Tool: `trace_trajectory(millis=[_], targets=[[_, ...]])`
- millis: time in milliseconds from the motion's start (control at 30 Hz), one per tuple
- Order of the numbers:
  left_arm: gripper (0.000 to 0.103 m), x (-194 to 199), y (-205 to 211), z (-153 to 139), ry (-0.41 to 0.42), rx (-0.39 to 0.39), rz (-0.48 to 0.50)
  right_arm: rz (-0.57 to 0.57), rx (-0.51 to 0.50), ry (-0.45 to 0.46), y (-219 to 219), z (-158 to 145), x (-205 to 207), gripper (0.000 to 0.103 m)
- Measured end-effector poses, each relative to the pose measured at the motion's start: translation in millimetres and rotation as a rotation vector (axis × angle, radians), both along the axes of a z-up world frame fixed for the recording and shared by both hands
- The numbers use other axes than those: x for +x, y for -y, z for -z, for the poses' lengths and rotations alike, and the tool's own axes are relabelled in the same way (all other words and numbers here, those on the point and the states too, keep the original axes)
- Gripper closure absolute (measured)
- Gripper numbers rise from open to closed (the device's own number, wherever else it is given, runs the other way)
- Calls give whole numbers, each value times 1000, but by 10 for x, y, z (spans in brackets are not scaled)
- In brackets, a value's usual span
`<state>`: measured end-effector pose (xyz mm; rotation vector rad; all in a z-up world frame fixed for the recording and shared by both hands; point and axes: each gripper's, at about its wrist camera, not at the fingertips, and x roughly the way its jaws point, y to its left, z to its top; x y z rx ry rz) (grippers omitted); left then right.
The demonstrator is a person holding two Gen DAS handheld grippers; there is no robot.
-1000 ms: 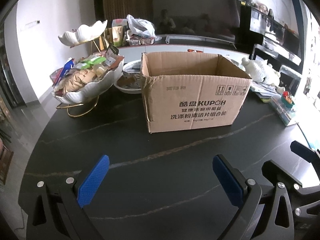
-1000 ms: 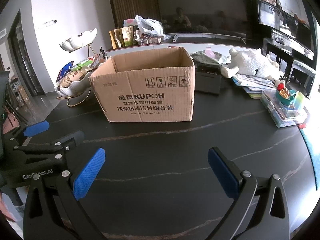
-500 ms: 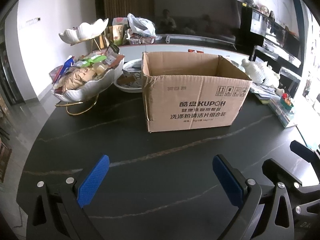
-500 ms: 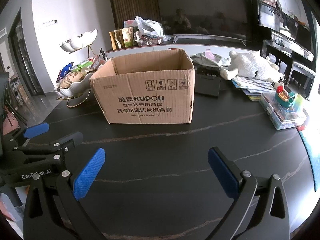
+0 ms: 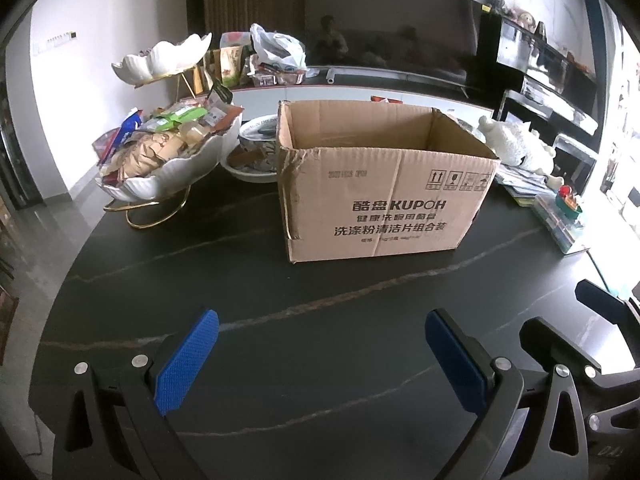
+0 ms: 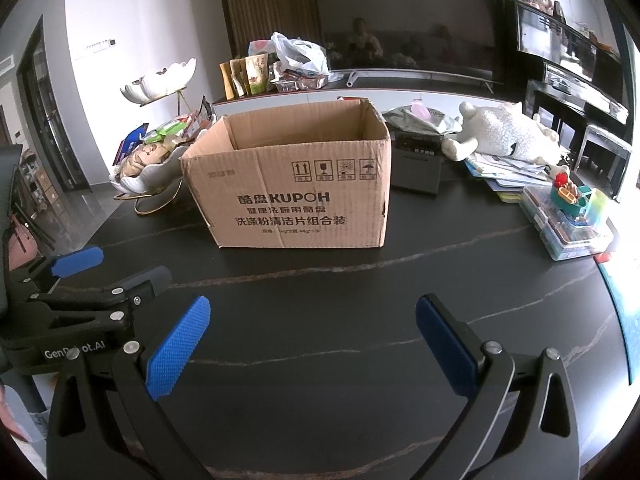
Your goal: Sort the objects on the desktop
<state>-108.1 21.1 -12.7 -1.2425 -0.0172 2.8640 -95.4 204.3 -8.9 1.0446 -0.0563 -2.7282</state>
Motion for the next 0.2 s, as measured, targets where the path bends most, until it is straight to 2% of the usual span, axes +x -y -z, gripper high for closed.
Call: trace_trajectory(millis=[200], targets=[[1,-15,7,16,8,-3,-8,-3,1,1,7,1,4,1]])
